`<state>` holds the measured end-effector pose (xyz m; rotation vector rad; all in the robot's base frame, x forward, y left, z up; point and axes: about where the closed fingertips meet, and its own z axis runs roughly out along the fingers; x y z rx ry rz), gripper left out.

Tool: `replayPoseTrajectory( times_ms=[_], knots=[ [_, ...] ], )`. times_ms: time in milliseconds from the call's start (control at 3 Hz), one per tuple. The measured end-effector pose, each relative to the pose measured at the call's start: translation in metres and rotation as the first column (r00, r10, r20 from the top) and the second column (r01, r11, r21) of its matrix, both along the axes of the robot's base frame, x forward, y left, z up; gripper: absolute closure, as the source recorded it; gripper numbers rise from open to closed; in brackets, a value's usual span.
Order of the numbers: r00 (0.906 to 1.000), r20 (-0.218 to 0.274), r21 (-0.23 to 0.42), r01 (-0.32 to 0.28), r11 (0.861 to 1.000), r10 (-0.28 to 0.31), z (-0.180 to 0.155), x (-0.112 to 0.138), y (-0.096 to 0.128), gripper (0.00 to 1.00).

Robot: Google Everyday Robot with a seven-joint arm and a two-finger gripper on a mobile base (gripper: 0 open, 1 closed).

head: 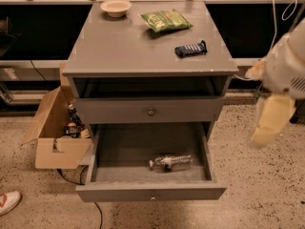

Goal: Pick water bottle from middle drawer and place on counter

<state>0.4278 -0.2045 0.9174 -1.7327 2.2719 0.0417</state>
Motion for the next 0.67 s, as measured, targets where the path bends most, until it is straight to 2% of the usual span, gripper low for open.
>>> replayPoseTrajectory(
  times_ms=[333, 667],
  knots=[
    [0.9974, -0.068, 0.049, 0.025, 0.998, -0.021, -0.089, -0.004, 0.007, 0.00],
    [0.9883, -0.127, 0.087, 0.096, 0.992, -0.084, -0.179, -0.006, 0.009, 0.00]
  ],
)
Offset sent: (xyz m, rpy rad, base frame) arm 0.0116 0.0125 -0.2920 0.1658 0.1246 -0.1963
